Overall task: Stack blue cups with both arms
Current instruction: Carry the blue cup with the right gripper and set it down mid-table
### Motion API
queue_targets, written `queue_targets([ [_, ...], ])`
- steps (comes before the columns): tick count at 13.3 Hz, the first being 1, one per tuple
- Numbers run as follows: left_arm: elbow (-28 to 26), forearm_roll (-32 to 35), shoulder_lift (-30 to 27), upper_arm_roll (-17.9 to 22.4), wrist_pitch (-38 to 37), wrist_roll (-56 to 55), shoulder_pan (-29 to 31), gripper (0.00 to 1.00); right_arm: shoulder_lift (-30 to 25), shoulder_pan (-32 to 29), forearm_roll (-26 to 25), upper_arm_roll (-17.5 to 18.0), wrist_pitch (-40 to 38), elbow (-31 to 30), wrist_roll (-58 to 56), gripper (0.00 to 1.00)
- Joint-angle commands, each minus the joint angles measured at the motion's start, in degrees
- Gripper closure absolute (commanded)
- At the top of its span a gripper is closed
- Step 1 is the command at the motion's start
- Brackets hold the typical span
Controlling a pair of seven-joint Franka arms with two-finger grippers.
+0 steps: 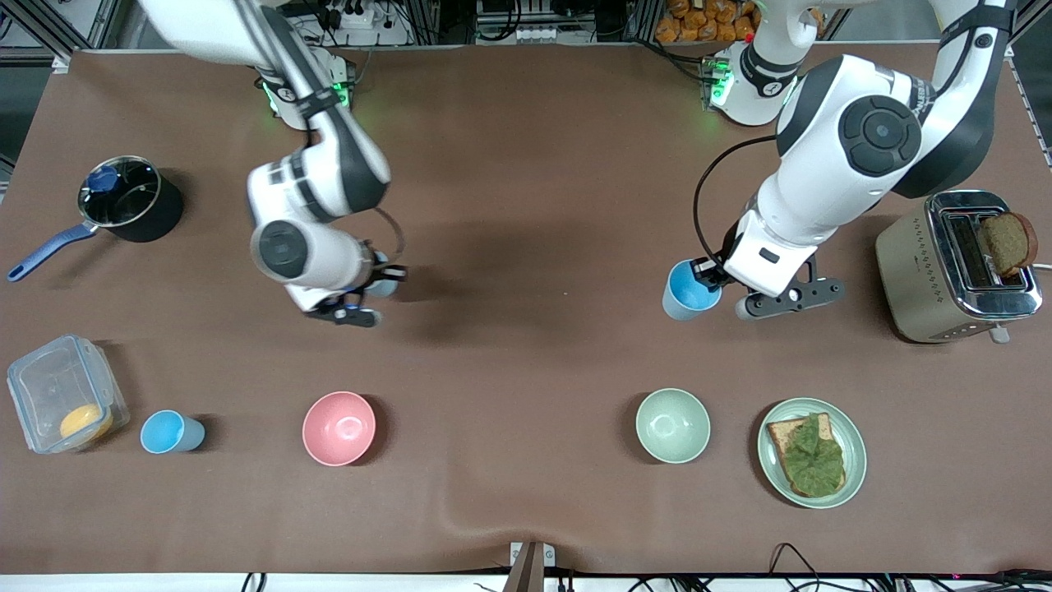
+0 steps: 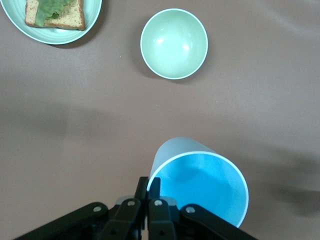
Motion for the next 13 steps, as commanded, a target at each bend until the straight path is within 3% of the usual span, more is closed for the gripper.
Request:
queue_targets([
  [1, 0.49, -0.49, 0.45, -0.36, -0.93, -0.91, 0.25, 1.00, 7.46, 5.13, 3.94, -0.76, -0.30, 9.32, 8.23, 1.00],
  [3, 0.40, -0.49, 0.89, -0.36, -0.93, -0.99, 0.25, 1.00, 11.16, 7.51, 4.66, -0.76, 2.41, 11.71, 11.84, 1.00],
  [8, 0.49, -0.49, 1.16, -0.36, -0.93, -0.99, -0.01, 1.00, 14.24, 10.42, 4.75, -0.76, 8.32, 11.81, 16.16, 1.00],
  [9, 0.58, -0.49, 1.16, -0.36, -0.93, -0.99, -0.10, 1.00, 14.33, 10.42, 4.66, -0.76, 8.23, 11.81, 16.24, 0.72],
  [10, 0.49, -0.49, 1.16, -0.36, -0.93, -0.99, -0.10, 1.00, 14.07, 10.42, 4.14, -0.85, 8.14, 11.81, 16.07, 0.01],
  [13, 0.49, -0.49, 1.24, -0.36, -0.93, -1.08, -0.19, 1.00, 12.84, 9.20, 3.87, -1.29, 4.13, 15.66, 15.54, 0.00],
])
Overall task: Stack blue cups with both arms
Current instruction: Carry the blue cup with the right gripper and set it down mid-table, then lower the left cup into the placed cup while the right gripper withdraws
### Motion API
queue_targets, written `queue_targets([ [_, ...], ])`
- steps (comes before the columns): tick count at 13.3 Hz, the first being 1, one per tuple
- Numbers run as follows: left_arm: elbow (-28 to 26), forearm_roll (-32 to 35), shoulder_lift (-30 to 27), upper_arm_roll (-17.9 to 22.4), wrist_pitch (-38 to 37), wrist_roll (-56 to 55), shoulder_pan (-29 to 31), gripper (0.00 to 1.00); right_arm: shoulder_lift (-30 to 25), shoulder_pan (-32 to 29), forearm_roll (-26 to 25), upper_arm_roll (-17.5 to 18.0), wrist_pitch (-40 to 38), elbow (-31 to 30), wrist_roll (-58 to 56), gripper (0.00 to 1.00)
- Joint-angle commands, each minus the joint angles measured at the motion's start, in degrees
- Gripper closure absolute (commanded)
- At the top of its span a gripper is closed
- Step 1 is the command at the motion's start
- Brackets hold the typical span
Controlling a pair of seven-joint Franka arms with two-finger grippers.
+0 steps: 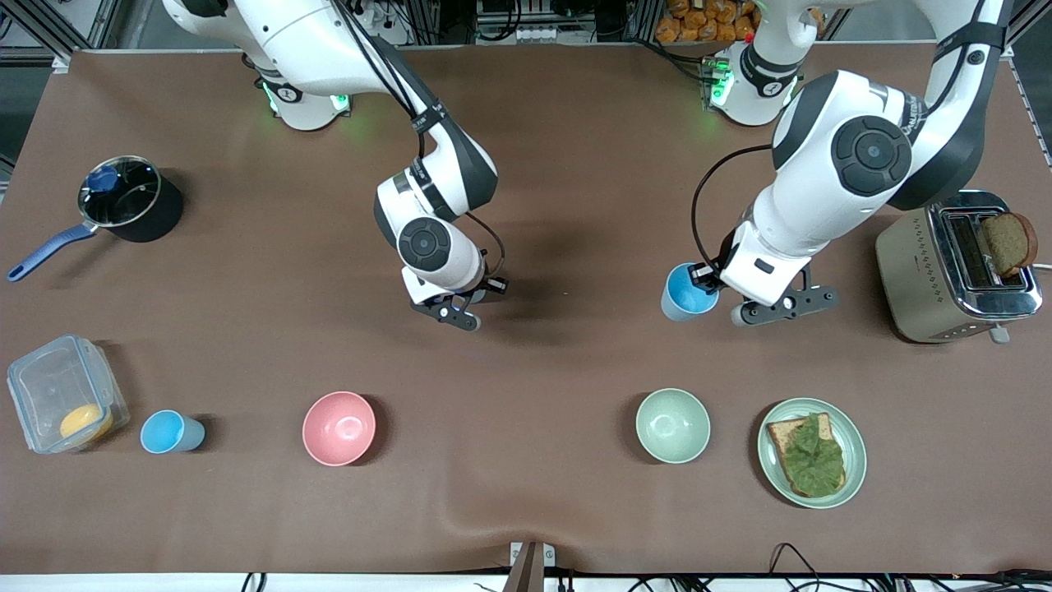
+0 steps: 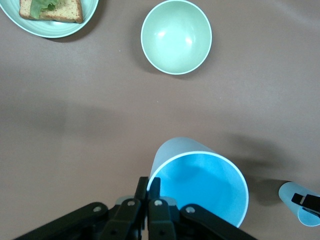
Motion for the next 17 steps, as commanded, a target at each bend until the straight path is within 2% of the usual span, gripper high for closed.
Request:
queue_targets([
  [1, 0.56, -0.58, 0.01, -0.28, -0.88, -1.17, -0.17, 1.00, -0.82, -2.08, -0.05, -1.38, -8.56, 6.31, -0.02, 0.00],
  [3, 0.73, -0.58, 0.09, -0.28, -0.88, -3.79, -0.78, 1.00, -2.75, -6.46, -0.05, -1.65, -16.92, 10.10, -3.51, 0.00],
  [5, 1.26, -0.84, 0.71, -0.28, -0.71, -7.48, -3.23, 1.00, -5.64, -10.07, -0.66, -1.82, -20.81, 9.94, -9.48, 0.00],
  [8, 2.04, -0.58, 3.16, -0.28, 0.87, -18.71, -9.63, 1.00, -8.28, -15.70, -8.90, -2.00, -26.52, 9.59, -19.58, 0.00],
  [9, 3.79, -0.32, 4.82, -0.19, 1.92, -23.01, -12.10, 1.00, -8.73, -17.54, -9.62, -2.09, -28.01, 9.59, -23.27, 0.00],
  [12, 10.38, 0.03, 10.88, 0.25, 4.91, -35.84, -20.96, 1.00, -11.53, -23.09, -10.15, -2.26, -29.96, 8.37, -34.27, 0.00],
  [14, 14.87, 2.65, 15.80, 0.51, 8.42, -45.33, -26.68, 1.00, -16.36, -26.95, -12.78, -2.18, -29.44, 4.78, -36.40, 0.00],
  [17, 16.20, 8.72, 21.70, 1.65, 14.65, -55.11, -33.54, 1.00, -22.95, -32.57, -15.43, -1.30, -29.26, 1.86, -43.15, 0.00],
])
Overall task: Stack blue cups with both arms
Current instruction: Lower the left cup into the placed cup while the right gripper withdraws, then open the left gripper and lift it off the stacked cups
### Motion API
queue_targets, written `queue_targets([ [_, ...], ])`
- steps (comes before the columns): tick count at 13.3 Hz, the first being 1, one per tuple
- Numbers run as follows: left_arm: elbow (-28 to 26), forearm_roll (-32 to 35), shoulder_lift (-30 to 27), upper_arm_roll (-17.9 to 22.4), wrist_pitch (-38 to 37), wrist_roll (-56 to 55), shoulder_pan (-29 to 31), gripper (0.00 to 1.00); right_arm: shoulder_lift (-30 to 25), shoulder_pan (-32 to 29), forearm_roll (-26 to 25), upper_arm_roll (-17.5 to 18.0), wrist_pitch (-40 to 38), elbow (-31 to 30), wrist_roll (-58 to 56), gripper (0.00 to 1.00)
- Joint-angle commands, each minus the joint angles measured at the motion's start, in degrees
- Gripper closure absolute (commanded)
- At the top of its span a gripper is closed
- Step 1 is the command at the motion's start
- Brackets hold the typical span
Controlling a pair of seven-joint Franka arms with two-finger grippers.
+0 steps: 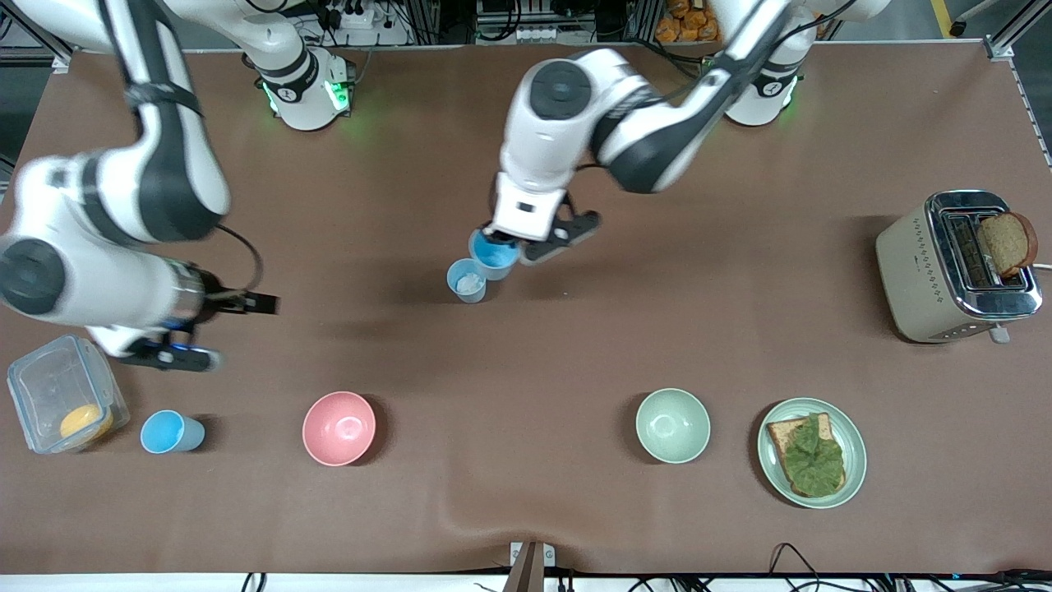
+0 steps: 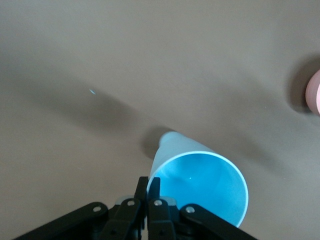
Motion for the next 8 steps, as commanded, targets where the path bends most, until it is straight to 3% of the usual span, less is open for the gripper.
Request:
queue_targets([
  [1, 3.67, 4.32, 6.75, 2.38, 4.16, -6.48, -5.68, 1.00, -8.90, -5.27, -1.68, 2.04, 0.63, -5.72, -5.51, 0.00],
  [5, 3.67, 5.12, 9.14, 7.22, 5.40, -7.82, -10.89, 1.00, -17.00, -9.14, -2.56, 2.13, 0.45, -7.66, -5.97, 0.00],
  [8, 3.58, 5.21, 10.02, 8.01, 6.54, -7.64, -10.89, 1.00, -18.59, -9.86, -2.73, 2.13, -2.00, -7.49, -5.88, 0.00],
])
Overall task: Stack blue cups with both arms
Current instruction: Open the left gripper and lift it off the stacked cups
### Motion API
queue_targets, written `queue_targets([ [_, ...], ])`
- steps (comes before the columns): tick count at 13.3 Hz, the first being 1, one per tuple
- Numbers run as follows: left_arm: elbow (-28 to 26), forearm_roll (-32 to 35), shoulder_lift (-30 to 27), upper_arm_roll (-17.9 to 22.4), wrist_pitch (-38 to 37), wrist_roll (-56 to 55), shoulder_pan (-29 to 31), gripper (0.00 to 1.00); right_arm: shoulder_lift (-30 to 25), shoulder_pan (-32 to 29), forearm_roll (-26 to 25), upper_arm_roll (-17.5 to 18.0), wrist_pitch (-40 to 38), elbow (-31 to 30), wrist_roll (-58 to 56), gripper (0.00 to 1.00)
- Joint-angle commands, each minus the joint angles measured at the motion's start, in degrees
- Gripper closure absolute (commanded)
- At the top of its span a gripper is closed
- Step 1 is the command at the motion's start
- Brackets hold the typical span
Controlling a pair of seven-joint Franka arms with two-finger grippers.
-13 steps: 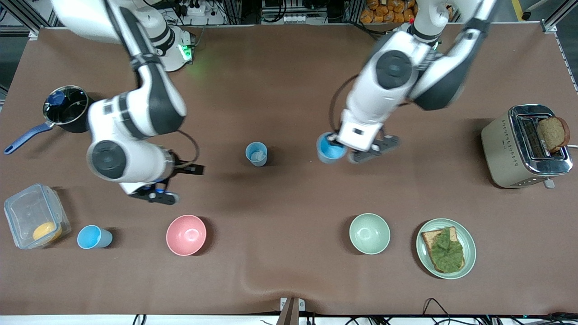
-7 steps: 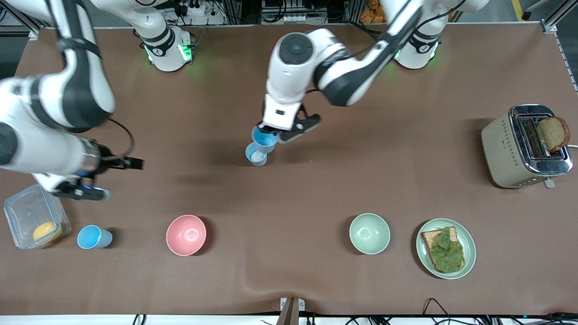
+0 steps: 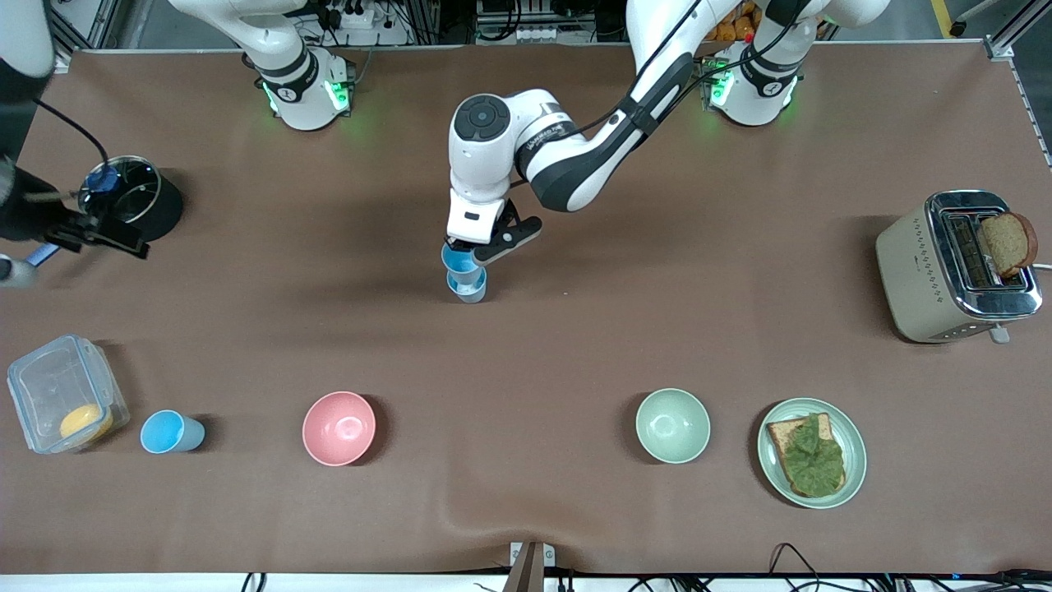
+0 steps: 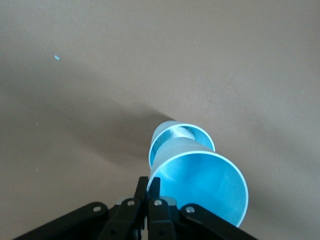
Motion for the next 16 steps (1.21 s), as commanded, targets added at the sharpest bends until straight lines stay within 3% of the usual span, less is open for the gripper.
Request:
queue_targets([
  [1, 1.53, 1.62, 1.19, 0.97, 0.63, -1.26, -0.58, 1.00, -2.02, -1.47, -1.15, 1.66, -1.14, -2.13, -0.18, 0.00],
  [2, 1.62, 1.62, 1.71, 1.05, 1.24, -1.53, -0.66, 1.00, -2.02, -1.38, -1.15, 1.66, -1.23, -2.13, -0.19, 0.00],
  [3, 1.62, 1.53, 1.63, 0.97, 1.42, -1.79, -0.58, 0.77, -2.02, -1.29, -1.15, 1.66, -1.23, -1.95, -0.19, 0.00],
  [4, 1.54, 1.62, 1.11, 1.05, 1.43, -1.79, -0.49, 0.13, -1.85, -1.03, -1.15, 1.66, -1.23, -1.86, -0.19, 0.00],
  [5, 1.53, 1.79, -0.38, 1.06, 1.17, -1.53, -0.14, 0.00, -1.50, -1.03, -1.15, 1.66, -1.23, -1.60, -0.10, 0.00],
  [7, 1.19, 3.02, -4.24, 2.19, 0.29, -1.27, 1.00, 0.00, -1.32, -0.94, -1.15, 1.66, -1.23, -1.60, -0.01, 0.00],
  [10, 0.48, 3.90, -15.47, 2.11, -11.89, 5.46, 9.14, 0.00, -1.32, -0.94, -1.15, 1.66, -1.32, -1.60, 0.17, 0.00],
  [13, -0.49, 3.90, -23.40, 2.11, -27.01, 30.98, 18.72, 0.00, -1.32, -0.94, -1.15, 1.66, -1.32, -1.60, 0.08, 0.00],
  [16, -0.57, 2.85, -27.98, 1.59, -31.52, 55.27, 30.59, 0.00, -1.32, -0.77, -1.15, 1.66, -1.23, -1.51, 0.25, 0.00],
])
